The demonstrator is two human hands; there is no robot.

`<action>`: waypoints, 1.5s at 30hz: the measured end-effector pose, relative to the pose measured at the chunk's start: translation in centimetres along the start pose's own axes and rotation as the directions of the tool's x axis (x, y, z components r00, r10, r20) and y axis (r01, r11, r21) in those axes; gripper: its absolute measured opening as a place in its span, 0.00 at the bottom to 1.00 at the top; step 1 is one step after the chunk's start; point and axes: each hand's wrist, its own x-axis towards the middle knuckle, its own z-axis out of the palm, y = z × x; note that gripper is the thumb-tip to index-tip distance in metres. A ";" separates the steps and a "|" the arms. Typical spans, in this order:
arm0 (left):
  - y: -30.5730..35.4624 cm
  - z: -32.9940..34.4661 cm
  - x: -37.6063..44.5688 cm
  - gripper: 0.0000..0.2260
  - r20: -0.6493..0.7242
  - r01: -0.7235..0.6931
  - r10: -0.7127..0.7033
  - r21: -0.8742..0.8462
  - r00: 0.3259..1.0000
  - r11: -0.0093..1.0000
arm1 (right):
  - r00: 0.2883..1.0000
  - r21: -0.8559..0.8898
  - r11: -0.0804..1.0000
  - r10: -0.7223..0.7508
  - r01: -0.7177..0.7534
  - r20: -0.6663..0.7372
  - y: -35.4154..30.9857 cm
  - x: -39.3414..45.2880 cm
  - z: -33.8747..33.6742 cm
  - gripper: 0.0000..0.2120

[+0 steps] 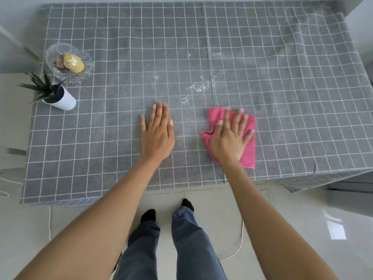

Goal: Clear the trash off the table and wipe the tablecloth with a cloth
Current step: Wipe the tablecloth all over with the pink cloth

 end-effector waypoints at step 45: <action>-2.2 -0.7 4.8 0.23 -0.070 -0.002 0.007 0.068 0.998 0.998 | 0.985 0.098 0.986 0.145 -0.136 -0.089 -3.4 3.9 0.5 0.28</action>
